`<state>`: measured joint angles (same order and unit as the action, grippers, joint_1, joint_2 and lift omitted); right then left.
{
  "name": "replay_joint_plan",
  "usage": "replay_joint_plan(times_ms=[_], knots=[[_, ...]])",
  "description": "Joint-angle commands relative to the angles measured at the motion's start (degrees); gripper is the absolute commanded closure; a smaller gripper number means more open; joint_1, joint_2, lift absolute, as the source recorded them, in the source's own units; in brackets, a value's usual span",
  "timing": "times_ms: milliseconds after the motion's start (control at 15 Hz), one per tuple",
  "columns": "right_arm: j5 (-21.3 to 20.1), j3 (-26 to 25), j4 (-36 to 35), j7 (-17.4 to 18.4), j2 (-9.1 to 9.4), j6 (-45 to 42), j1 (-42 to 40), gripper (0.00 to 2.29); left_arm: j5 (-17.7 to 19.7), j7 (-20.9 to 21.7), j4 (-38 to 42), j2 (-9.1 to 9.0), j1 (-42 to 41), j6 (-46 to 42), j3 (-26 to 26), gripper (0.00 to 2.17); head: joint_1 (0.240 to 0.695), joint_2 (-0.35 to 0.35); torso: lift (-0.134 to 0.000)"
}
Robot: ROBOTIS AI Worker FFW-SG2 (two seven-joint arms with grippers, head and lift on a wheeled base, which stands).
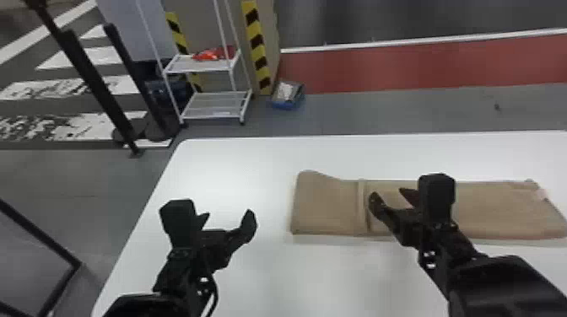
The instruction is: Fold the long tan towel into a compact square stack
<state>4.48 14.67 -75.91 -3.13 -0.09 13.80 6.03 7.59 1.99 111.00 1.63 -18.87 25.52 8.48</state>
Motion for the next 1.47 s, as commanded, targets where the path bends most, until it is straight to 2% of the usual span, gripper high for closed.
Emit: replay_joint_plan(times_ms=[0,67,267,733,867,933,1067,1200,1400], knots=[[-0.08,0.88,1.9,-0.03,0.14,-0.48,1.27,0.5,0.76,1.35,0.62,-0.05,-1.26,-1.12,0.49,0.04,0.695,0.225,-0.057],[-0.26,0.97,2.61,-0.03,0.14,-0.31,1.79,0.5,1.2,2.58,1.24,-0.05,-1.53,-1.3,0.49,0.04,0.695,0.236,-0.057],[-0.08,1.85,4.54,-0.73,0.14,0.57,3.03,0.5,1.2,2.76,1.5,-0.31,-1.53,-1.65,0.22,0.04,0.695,0.23,-0.057],[0.71,3.17,8.85,-7.32,0.14,1.8,5.57,0.5,1.46,2.84,0.62,-0.4,-1.53,-2.53,0.22,0.04,0.695,0.251,-0.057],[0.36,3.52,9.11,-7.85,0.14,2.86,5.75,0.52,1.46,2.93,0.54,-0.4,-1.53,-2.53,0.14,0.04,0.695,0.262,-0.057],[0.62,3.52,9.02,-7.94,0.14,3.21,5.75,0.64,1.55,2.93,0.54,-0.4,-1.53,-2.53,0.14,0.04,0.695,0.264,-0.057],[0.71,3.7,9.02,-8.2,0.14,3.03,5.84,0.68,1.46,3.02,0.45,-0.4,-1.61,-2.53,0.05,0.04,0.695,0.267,-0.057],[0.71,3.78,9.02,-8.38,0.14,3.74,6.01,0.88,1.46,3.02,0.45,-0.31,-1.79,-2.53,0.14,0.04,0.695,0.268,-0.057],[0.8,3.87,9.02,-8.38,0.14,3.91,6.1,0.94,1.55,3.02,0.36,-0.31,-1.96,-2.53,0.31,0.04,0.695,0.271,-0.057]])
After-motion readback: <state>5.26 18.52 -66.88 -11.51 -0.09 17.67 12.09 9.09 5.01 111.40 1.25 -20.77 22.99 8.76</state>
